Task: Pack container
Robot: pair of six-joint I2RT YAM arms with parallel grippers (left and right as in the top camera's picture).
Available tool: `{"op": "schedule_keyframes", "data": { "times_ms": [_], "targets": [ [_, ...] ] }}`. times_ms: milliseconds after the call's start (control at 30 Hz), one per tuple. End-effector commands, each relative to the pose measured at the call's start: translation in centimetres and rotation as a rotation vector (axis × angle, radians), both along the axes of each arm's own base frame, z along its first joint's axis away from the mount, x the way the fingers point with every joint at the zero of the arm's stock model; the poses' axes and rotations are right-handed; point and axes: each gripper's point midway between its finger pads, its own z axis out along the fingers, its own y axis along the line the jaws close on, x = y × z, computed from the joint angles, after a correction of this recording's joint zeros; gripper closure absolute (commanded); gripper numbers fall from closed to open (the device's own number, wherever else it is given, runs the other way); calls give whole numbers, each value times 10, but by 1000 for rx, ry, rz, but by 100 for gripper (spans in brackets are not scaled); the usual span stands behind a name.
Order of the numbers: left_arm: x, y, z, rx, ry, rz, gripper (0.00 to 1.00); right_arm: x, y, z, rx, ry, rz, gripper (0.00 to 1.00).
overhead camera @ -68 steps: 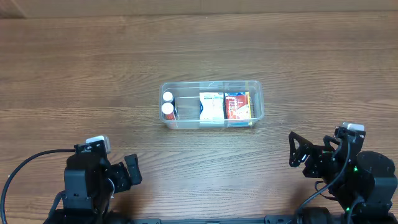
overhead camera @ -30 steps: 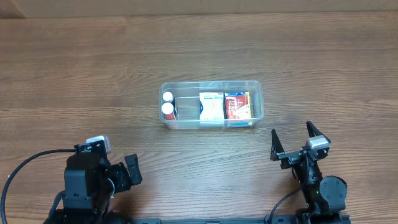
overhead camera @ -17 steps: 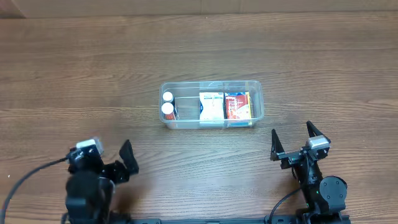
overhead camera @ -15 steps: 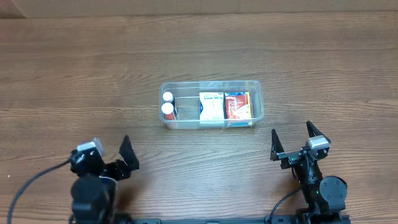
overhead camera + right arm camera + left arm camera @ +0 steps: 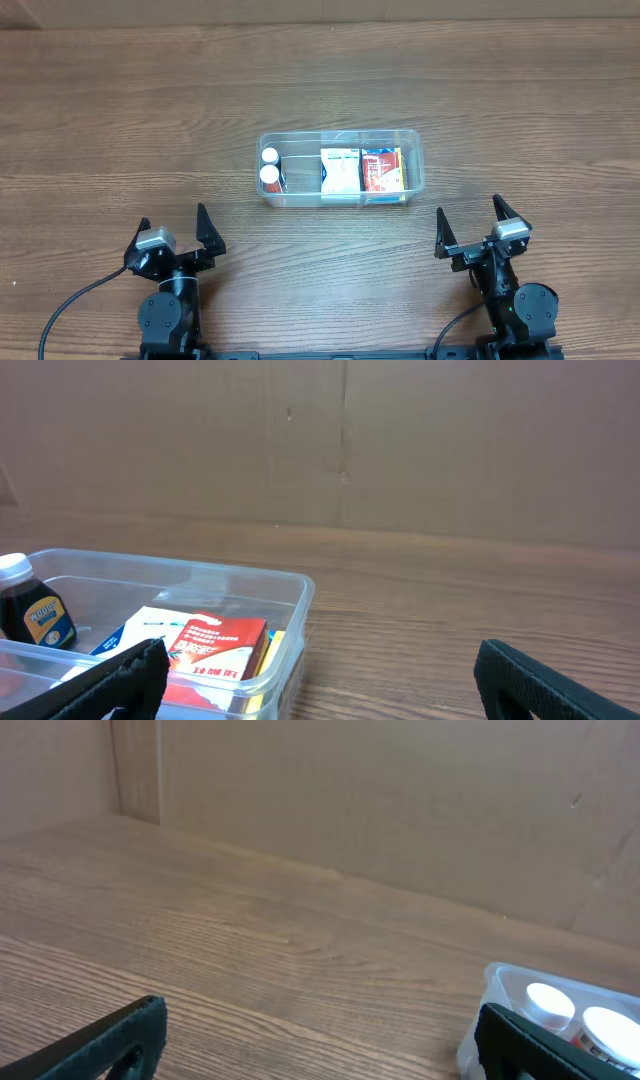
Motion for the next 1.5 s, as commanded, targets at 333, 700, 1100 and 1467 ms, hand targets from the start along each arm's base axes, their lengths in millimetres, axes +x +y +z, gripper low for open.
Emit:
{"op": "schedule_keyframes", "data": {
  "times_ms": [333,700,1100,1467],
  "targets": [
    [1,-52,-4,390,25,-328,0,0,-1,-2,-3,-4,-7,0],
    [1,-52,-4,340,25,-322,0,0,-1,-2,-3,-4,-7,0],
    [1,-52,-4,340,25,-322,0,0,-1,-2,-3,-4,-7,0],
    [1,-52,-4,340,25,-322,0,0,-1,-2,-3,-4,-7,0]
  ]
}}
